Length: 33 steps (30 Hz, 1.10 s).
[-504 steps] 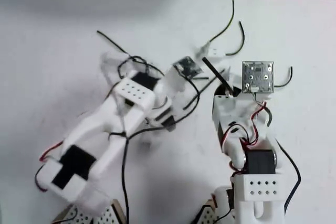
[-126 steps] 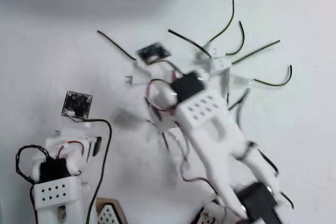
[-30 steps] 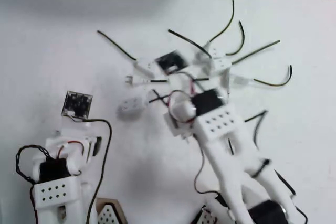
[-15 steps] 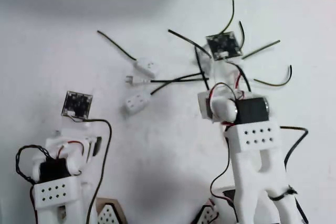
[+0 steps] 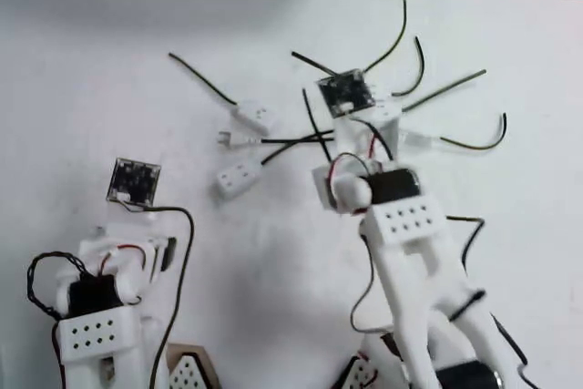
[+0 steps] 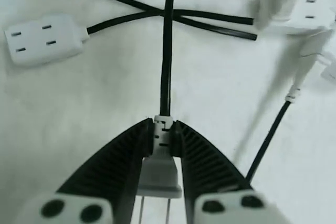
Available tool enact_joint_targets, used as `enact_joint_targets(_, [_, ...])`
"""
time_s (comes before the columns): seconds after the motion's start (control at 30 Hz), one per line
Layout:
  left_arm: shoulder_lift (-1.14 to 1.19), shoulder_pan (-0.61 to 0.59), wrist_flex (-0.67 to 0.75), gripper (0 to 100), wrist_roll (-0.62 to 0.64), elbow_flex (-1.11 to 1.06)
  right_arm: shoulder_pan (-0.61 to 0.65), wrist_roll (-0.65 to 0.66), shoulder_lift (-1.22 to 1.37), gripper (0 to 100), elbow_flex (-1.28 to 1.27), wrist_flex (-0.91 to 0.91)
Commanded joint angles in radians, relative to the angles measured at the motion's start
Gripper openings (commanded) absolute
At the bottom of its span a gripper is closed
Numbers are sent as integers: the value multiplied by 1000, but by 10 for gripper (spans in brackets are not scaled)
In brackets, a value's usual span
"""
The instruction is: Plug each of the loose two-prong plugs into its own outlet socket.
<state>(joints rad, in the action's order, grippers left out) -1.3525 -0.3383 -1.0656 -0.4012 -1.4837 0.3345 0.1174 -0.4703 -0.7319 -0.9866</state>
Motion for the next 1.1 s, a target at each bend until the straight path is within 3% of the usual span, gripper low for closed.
enact_joint_targets(0.0, [-21, -12, -3, 256, -14, 5, 25, 9, 90, 80, 44, -8])
enact_joint_targets(0.3, [-21, -12, -3, 256, -14, 5, 28, 9, 73, 120, 176, -252])
enact_joint_targets(1.07, [-21, -12, -3, 256, -14, 5, 28, 2, 429, 119, 100, -111])
